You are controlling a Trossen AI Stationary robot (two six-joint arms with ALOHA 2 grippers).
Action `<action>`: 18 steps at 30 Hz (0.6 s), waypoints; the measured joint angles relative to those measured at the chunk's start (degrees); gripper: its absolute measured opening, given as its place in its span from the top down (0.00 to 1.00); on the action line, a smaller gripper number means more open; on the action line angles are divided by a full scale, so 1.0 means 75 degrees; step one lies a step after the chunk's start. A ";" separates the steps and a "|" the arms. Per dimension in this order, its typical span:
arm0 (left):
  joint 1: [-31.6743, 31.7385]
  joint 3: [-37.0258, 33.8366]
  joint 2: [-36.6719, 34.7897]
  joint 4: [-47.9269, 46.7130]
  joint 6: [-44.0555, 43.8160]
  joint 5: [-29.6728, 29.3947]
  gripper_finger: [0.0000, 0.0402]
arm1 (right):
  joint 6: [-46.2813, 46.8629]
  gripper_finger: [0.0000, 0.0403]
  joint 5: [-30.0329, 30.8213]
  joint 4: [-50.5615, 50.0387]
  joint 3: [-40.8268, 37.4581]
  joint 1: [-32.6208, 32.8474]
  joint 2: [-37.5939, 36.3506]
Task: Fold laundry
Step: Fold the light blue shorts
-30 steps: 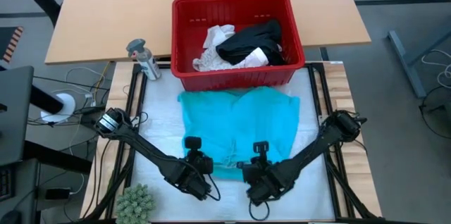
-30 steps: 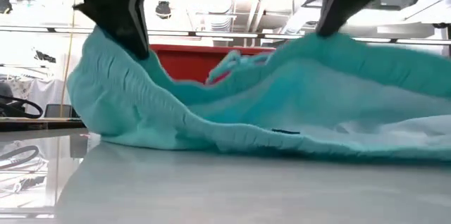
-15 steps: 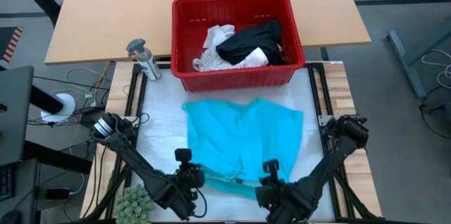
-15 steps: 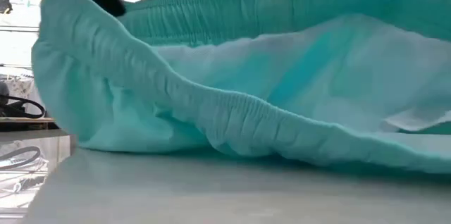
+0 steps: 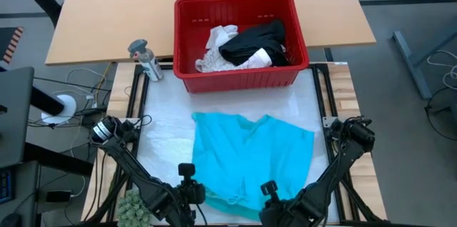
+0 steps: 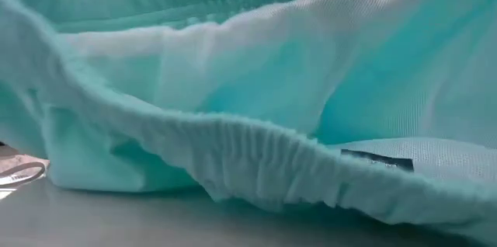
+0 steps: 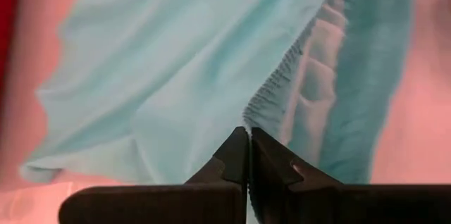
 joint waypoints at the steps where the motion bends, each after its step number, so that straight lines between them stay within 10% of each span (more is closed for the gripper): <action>1: -0.0003 -0.0003 0.0000 0.0105 0.0147 0.0147 1.00 | 0.0003 0.86 -0.0123 -0.0002 0.0000 0.0000 0.0000; 18: -0.0462 -0.0009 0.0000 0.1336 0.1335 0.0392 1.00 | 0.0208 0.63 -0.0666 0.0322 -0.0168 -0.0014 0.0004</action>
